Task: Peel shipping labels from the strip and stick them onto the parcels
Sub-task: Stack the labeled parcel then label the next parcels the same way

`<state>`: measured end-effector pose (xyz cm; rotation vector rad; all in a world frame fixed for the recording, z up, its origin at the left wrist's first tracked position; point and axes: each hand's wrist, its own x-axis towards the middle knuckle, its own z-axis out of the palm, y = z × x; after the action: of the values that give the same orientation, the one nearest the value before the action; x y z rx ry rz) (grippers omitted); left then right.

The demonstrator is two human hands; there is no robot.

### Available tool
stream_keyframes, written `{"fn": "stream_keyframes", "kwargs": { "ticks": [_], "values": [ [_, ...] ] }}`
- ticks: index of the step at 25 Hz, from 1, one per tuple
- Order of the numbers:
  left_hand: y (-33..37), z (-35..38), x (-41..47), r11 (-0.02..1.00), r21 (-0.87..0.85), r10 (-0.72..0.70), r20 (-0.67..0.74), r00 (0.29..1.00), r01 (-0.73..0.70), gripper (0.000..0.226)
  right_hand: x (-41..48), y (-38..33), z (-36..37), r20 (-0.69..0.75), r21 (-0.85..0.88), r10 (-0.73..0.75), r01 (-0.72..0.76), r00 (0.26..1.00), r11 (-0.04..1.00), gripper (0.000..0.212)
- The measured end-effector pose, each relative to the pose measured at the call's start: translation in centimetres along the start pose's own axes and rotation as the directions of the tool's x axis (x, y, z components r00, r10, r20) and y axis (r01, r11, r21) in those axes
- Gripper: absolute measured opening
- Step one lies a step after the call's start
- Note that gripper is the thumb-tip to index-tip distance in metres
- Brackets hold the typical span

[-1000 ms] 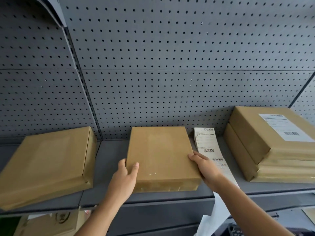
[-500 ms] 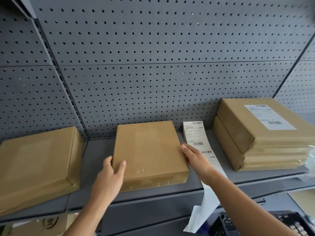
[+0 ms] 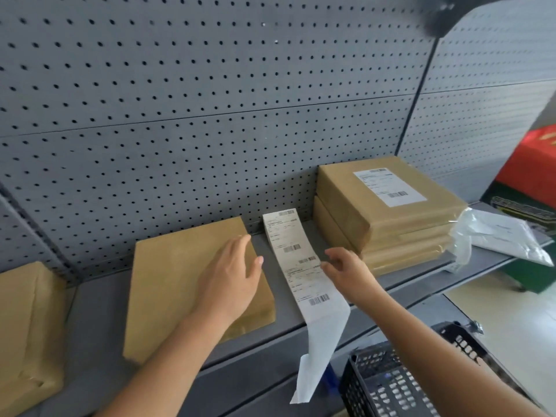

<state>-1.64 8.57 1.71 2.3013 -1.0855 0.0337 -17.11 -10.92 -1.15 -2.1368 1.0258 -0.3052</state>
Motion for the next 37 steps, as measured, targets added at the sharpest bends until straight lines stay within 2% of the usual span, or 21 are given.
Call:
{"fn": "stream_keyframes", "kwargs": {
  "ticks": [4, 6, 9, 15, 19, 21, 24, 27, 30, 34, 37],
  "values": [
    [2.8, 3.4, 0.9, 0.994, -0.041, 0.103, 0.073, 0.992, -0.1, 0.053, -2.7, 3.4, 1.0, 0.057, -0.214, 0.138, -0.123, 0.989, 0.969, 0.075],
    [3.6, 4.8, 1.0, 0.989, -0.07, 0.14, 0.11, 0.984, -0.133, 0.052, -4.0, 4.7, 1.8, -0.03, -0.218, 0.155, -0.158, 0.987, 0.963, 0.079],
    [3.9, 6.1, 1.1, 0.985, -0.104, 0.152, 0.155, 0.976, -0.137, 0.048, -5.1, 6.0, 3.2, -0.141, -0.252, 0.099, -0.132, 0.985, 0.959, 0.072],
    [3.2, 7.2, 1.1, 0.986, -0.107, 0.149, 0.188, 0.971, -0.131, 0.038, -4.2, 6.1, 3.5, -0.07, -0.045, 0.198, -0.201, 0.978, 0.979, 0.046],
    [3.1, 7.1, 1.1, 0.989, -0.094, 0.131, 0.18, 0.975, -0.116, 0.031, -3.7, 5.9, 2.9, -0.089, 0.023, 0.224, -0.223, 0.971, 0.975, 0.041],
    [3.1, 7.0, 1.2, 0.988, -0.127, 0.113, 0.179, 0.977, -0.09, 0.028, -3.6, 5.6, 2.2, -0.093, 0.114, 0.229, -0.218, 0.969, 0.969, 0.034],
    [3.3, 6.8, 1.4, 0.981, -0.187, 0.075, 0.169, 0.983, -0.043, 0.024, -3.0, 4.3, 0.6, -0.021, 0.252, 0.22, -0.208, 0.975, 0.945, 0.017],
    [3.5, 6.5, 1.7, 0.959, -0.282, 0.013, 0.146, 0.989, 0.029, 0.019, -2.9, 1.6, -1.7, 0.071, 0.487, 0.148, -0.163, 0.986, 0.858, 0.012],
    [3.7, 6.0, 1.9, 0.904, -0.408, -0.083, 0.129, 0.988, 0.129, 0.012, -3.5, -0.8, -4.2, 0.145, 0.67, -0.003, -0.096, 0.989, 0.736, 0.013],
    [3.8, 5.5, 2.6, 0.753, -0.611, -0.21, 0.128, 0.969, 0.244, 0.018, -4.2, -2.4, -5.8, 0.135, 0.706, -0.153, 0.013, 0.979, 0.708, 0.011],
    [3.6, 4.8, 3.3, 0.563, -0.745, -0.27, 0.242, 0.932, 0.357, 0.019, -4.2, -2.3, -5.6, 0.184, 0.661, -0.192, 0.024, 0.964, 0.75, 0.009]
  ]
}}
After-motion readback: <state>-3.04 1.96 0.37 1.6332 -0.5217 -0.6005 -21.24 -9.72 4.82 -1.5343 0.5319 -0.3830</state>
